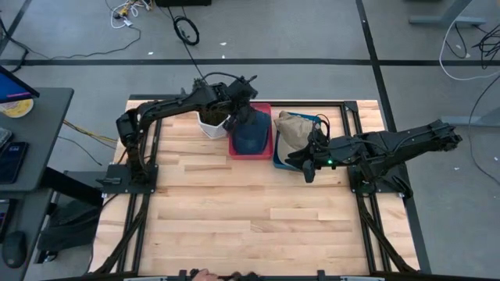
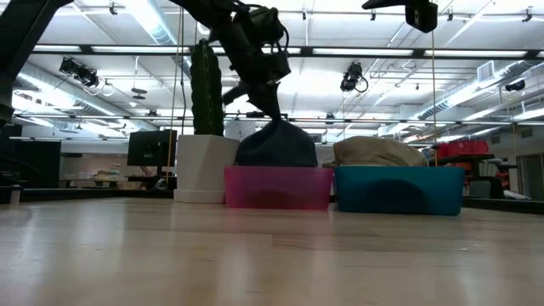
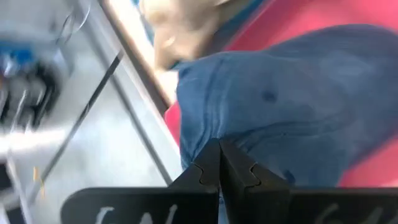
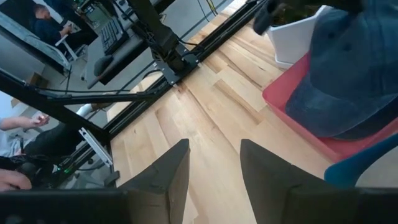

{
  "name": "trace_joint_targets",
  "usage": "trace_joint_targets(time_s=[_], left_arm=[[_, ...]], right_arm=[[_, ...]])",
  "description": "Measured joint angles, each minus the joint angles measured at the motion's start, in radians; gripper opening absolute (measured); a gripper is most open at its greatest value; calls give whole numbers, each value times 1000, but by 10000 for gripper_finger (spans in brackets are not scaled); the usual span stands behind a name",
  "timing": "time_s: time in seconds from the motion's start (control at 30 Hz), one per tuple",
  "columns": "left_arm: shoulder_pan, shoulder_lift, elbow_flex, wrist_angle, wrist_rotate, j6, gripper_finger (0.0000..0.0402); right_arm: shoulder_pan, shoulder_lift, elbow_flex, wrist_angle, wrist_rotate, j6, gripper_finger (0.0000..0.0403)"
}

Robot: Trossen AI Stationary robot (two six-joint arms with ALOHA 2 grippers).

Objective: Pick & Place hat
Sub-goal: Put the blue cap into the pink bin

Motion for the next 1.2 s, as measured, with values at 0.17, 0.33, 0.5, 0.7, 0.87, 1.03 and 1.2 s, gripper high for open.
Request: trace_joint_targets(time_s=[0.17,0.33,0.5,0.7,0.87,1.03,1.2], left_arm=[[15,4,-1,8,-74,-105,0],[17,4,-1,7,-37,-109,0],[14,29,-1,7,16,-108,0],[18,79,0,16,15,-100,0],[25,107,0,54,11,-101,0],[29,126,-1,66,-9,-105,0],[31,135,-1,74,-33,-130,0]], right_arm=[[0,0,0,0,0,-8,146],[0,0,0,-1,0,-15,146],[0,0,0,-1,0,-19,146],[0,0,0,-3,0,-18,146],[0,0,0,-6,0,-17,146],[0,0,0,-13,0,-14,146],[0,0,0,-18,0,-12,146]])
